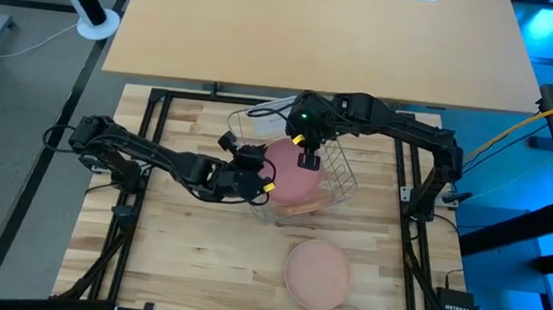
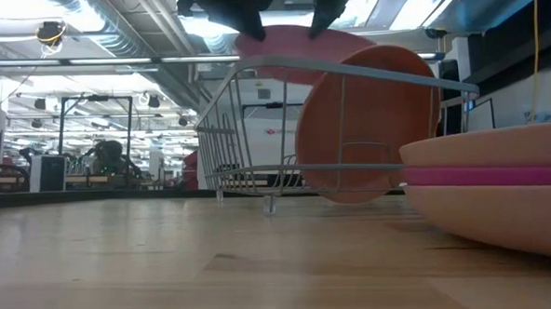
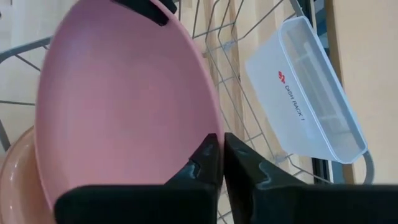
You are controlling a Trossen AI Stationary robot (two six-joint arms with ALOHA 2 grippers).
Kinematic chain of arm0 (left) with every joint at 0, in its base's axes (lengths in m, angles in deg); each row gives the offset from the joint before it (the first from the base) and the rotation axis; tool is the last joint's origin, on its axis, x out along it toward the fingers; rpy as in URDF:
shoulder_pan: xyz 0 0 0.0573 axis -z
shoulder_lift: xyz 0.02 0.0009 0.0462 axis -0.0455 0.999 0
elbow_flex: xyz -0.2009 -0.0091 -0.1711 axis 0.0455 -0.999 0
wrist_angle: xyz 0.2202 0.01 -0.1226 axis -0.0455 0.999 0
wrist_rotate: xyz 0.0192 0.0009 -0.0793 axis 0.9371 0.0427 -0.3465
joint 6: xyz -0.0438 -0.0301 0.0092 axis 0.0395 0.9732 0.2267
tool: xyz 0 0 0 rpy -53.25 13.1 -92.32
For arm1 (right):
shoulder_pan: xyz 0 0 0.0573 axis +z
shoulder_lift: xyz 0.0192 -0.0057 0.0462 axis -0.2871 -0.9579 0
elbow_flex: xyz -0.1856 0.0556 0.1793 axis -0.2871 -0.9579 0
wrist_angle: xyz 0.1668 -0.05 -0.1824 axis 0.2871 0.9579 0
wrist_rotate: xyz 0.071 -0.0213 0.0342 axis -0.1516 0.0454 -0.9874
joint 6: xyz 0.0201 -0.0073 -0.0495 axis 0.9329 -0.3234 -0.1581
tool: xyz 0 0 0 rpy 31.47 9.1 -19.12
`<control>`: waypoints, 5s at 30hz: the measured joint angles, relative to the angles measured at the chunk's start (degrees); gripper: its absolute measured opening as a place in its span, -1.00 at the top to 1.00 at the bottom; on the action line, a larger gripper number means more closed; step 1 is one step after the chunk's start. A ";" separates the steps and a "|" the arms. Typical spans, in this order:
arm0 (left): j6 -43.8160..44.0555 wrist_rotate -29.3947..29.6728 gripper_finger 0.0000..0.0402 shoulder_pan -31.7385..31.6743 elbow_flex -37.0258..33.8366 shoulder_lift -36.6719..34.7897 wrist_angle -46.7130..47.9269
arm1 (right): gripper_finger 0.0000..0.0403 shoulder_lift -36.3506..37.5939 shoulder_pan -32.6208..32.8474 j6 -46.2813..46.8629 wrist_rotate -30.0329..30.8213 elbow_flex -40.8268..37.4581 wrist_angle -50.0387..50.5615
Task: Sort dishes
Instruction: Put the light pink plate in the dish rack
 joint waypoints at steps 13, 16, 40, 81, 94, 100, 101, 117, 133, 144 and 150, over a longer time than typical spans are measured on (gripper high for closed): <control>-2.04 0.10 0.63 0.74 0.00 -2.57 -1.88 | 0.97 0.00 -0.07 -3.82 9.89 0.00 0.18; -4.94 0.17 0.60 1.10 0.00 -4.99 -1.87 | 0.97 0.00 -0.04 -4.75 12.52 0.00 -0.66; 13.25 3.56 0.59 0.94 -0.04 -15.45 18.76 | 0.97 0.11 2.48 -19.68 26.38 -10.96 -13.45; 18.48 1.82 0.59 0.96 -4.66 -15.41 19.61 | 0.97 0.26 10.91 -19.66 38.11 -19.98 -21.31; 23.32 -5.89 0.59 1.12 -4.63 -15.41 19.57 | 0.97 1.77 11.30 -21.25 40.07 -21.51 -25.54; 36.65 -17.45 0.59 1.39 -4.63 -15.21 19.87 | 0.97 1.77 11.30 -21.23 40.16 -21.51 -25.74; 37.61 -18.17 0.59 1.14 -4.63 -15.13 19.95 | 0.97 1.79 11.30 -21.24 40.19 -21.51 -25.83; 33.48 -49.54 0.59 -6.22 -4.61 -15.45 21.79 | 0.97 1.79 11.32 -21.25 40.09 -21.51 -26.52; 4.34 -46.50 0.91 -20.51 -4.61 -30.55 41.05 | 0.97 1.84 11.30 -21.25 39.58 -21.51 -26.54; 18.99 -49.68 0.94 -23.27 -18.56 -30.05 23.62 | 0.97 1.84 11.30 -21.24 39.34 -21.49 -26.59; 14.92 -50.04 0.94 -23.26 -24.18 -28.05 1.79 | 0.97 1.86 11.28 -21.25 39.22 -21.46 -26.64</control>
